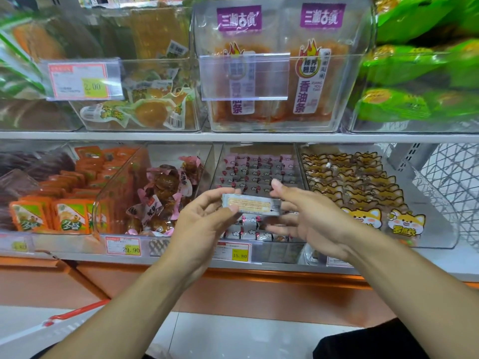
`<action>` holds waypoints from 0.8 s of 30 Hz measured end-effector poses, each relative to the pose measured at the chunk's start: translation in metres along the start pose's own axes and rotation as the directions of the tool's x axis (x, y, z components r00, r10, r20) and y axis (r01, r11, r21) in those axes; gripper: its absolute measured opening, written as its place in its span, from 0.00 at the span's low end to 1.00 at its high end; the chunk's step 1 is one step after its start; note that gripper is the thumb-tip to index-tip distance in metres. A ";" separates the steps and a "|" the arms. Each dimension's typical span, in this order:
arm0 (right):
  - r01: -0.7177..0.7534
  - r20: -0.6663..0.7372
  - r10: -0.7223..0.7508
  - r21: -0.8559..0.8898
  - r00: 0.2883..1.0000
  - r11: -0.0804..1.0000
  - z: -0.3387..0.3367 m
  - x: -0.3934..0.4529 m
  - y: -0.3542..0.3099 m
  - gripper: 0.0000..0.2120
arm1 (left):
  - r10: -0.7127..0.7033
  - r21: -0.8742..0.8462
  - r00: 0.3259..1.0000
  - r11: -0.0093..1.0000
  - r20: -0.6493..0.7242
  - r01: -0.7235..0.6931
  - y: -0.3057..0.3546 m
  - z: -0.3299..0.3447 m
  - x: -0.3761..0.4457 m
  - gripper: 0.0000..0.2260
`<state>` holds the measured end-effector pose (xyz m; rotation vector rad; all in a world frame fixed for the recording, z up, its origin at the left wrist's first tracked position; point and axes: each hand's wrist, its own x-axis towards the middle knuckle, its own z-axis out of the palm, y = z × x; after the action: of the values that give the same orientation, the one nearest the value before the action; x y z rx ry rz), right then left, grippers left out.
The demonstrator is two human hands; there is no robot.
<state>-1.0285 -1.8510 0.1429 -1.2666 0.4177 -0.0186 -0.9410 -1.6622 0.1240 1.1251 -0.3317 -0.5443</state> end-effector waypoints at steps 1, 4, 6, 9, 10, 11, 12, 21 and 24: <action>-0.028 0.006 0.028 0.005 1.000 1.000 0.000 0.000 0.000 0.22 | 0.021 0.017 1.000 1.000 0.010 -0.021 0.000 0.001 0.000 0.11; 0.001 0.026 -0.001 0.005 1.000 1.000 0.001 0.001 0.002 0.15 | 0.037 0.028 0.999 0.999 -0.002 -0.037 -0.001 0.001 0.000 0.14; 0.085 -0.005 -0.084 0.046 0.996 0.995 0.001 0.002 0.003 0.12 | 0.005 0.013 0.998 1.000 -0.056 -0.004 -0.001 0.001 0.000 0.18; 0.260 -0.095 -0.264 -0.048 0.960 0.964 0.000 0.004 0.007 0.11 | -0.125 -0.050 0.989 0.991 -0.082 0.121 -0.003 0.006 -0.003 0.20; 0.324 -0.127 -0.346 -0.166 0.929 0.931 0.000 0.004 0.008 0.11 | -0.162 -0.055 0.985 0.986 -0.060 0.159 -0.005 0.009 -0.005 0.20; 0.379 -0.140 -0.430 -0.287 0.892 0.880 0.001 0.005 0.010 0.12 | -0.182 -0.051 0.983 0.982 -0.036 0.180 -0.006 0.011 -0.007 0.19; 0.428 -0.118 -0.504 -0.386 0.856 0.817 0.002 0.005 0.011 0.13 | -0.188 -0.052 0.982 0.981 -0.014 0.187 -0.008 0.014 -0.009 0.18; 0.485 0.030 -0.545 -0.497 0.838 0.719 0.015 0.006 0.020 0.10 | -0.067 0.107 0.996 0.992 -0.059 0.073 -0.008 0.009 0.001 0.10; 0.382 -0.029 -0.441 -0.451 0.897 0.807 0.013 0.009 0.016 0.18 | -0.012 0.318 1.000 0.948 0.015 0.006 -0.011 0.007 -0.001 0.11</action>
<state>-1.0199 -1.8364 0.1280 -1.7933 0.2555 -0.4040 -0.9485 -1.6707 0.1165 1.4349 -0.4406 -0.5198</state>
